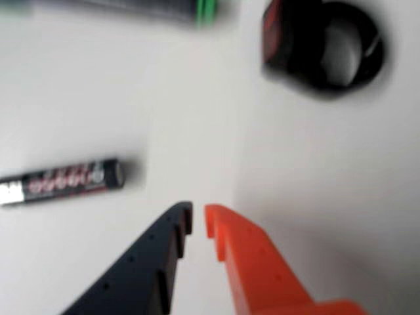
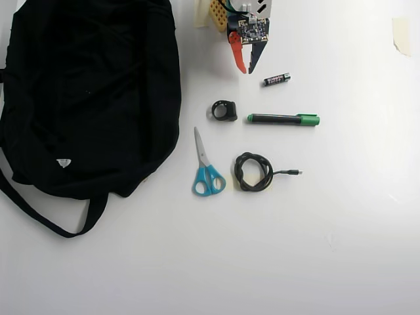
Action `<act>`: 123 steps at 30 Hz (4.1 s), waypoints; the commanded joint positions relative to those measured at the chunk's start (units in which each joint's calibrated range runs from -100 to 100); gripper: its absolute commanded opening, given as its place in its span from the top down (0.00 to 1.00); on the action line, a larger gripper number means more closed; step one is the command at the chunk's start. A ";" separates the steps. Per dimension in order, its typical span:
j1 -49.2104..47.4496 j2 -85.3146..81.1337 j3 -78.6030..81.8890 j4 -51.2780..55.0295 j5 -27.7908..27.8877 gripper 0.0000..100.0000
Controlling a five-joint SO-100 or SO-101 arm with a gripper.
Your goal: Put the green marker into the black bag
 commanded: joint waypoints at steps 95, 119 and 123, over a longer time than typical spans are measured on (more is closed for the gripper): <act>3.54 88.46 -84.67 -38.51 -4.05 0.98; -1.02 88.38 -92.76 3.27 -3.06 0.98; -0.50 88.38 -92.94 9.12 -3.00 0.98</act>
